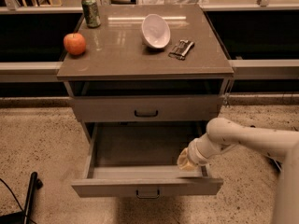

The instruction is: Open middle drawer

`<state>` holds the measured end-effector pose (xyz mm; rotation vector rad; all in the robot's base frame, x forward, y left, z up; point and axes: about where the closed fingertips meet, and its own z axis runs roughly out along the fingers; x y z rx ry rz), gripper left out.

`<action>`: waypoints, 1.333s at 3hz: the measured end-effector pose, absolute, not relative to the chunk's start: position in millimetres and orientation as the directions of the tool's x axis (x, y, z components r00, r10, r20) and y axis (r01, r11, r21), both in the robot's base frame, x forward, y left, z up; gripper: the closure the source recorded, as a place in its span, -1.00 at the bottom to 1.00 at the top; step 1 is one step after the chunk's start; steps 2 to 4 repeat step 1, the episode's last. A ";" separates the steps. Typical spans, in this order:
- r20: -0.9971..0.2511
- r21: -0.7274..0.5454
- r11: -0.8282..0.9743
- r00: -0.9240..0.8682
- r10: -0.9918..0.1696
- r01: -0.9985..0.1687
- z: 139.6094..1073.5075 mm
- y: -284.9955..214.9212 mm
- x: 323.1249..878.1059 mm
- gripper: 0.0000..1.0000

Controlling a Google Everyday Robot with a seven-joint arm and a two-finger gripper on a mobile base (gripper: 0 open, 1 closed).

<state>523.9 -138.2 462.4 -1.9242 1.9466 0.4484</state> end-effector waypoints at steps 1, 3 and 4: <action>-0.495 -0.128 0.032 0.036 -0.868 -0.991 488.7 -132.4 536.5 0.64; -0.495 -0.128 0.032 0.036 -0.868 -0.991 488.7 -132.4 536.5 0.64; -0.495 -0.128 0.032 0.036 -0.868 -0.991 488.7 -132.4 536.5 0.64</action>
Offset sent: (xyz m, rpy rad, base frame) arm 0.0000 0.0000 0.0000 0.0000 0.0000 0.0000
